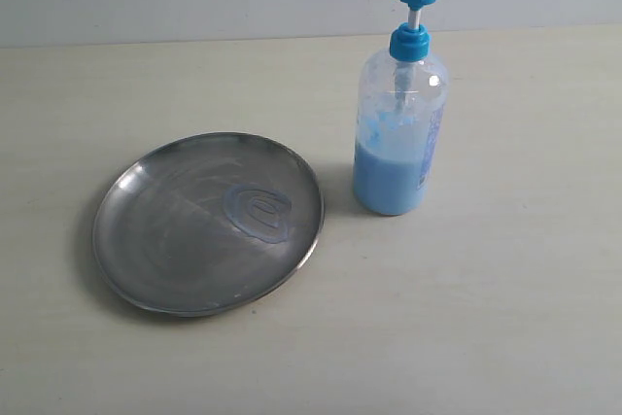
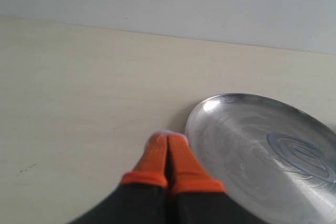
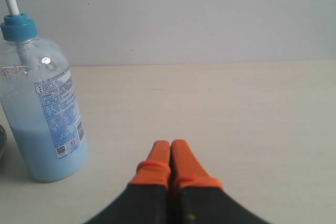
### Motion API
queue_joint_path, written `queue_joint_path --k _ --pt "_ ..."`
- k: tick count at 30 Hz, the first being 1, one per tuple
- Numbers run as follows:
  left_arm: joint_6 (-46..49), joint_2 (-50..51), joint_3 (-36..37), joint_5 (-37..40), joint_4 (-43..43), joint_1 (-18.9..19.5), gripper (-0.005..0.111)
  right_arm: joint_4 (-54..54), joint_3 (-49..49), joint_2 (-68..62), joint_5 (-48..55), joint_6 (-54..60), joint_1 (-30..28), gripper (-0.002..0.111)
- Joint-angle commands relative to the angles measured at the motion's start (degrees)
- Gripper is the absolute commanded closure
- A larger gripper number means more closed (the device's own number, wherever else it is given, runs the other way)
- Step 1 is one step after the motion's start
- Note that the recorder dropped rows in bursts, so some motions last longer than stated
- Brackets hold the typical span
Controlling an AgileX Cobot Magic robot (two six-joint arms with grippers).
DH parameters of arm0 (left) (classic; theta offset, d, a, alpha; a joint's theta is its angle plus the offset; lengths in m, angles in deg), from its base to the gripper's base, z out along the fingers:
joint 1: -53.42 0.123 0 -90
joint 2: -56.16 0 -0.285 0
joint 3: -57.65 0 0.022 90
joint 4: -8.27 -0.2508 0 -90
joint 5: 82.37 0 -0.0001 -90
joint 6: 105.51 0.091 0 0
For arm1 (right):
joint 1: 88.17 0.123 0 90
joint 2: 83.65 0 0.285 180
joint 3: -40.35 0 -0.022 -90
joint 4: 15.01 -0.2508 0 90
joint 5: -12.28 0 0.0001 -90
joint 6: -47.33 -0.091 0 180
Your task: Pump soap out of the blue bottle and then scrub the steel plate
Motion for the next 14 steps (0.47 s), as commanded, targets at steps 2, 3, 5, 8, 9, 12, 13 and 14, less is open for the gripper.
queue_joint_path --k 2,3,5,8,9,12,13,14 --pt "0.1 -0.3 0.1 -0.4 -0.3 0.1 0.107 -0.2 0.3 0.3 -0.6 -0.2 -0.3 0.108" --pt "0.1 -0.3 0.1 -0.4 -0.3 0.1 0.107 -0.2 0.3 0.3 -0.6 -0.2 -0.3 0.108" --pt "0.1 -0.3 0.1 -0.4 -0.3 0.1 0.107 -0.2 0.3 0.3 -0.6 -0.2 -0.3 0.108" --pt "0.1 -0.3 0.1 -0.4 -0.3 0.1 0.107 -0.2 0.3 0.3 -0.6 -0.2 -0.3 0.108" --pt "0.1 -0.3 0.1 -0.4 -0.3 0.1 0.107 -0.2 0.3 0.3 -0.6 -0.2 -0.3 0.108" --pt "0.1 -0.3 0.1 -0.4 -0.3 0.1 0.107 -0.2 0.3 0.3 -0.6 -0.2 -0.3 0.108" --pt "0.1 -0.3 0.1 -0.4 -0.3 0.1 0.107 -0.2 0.3 0.3 -0.6 -0.3 -0.3 0.108" --pt "0.1 -0.3 0.1 -0.4 -0.3 0.1 0.107 -0.2 0.3 0.3 -0.6 -0.3 -0.3 0.108"
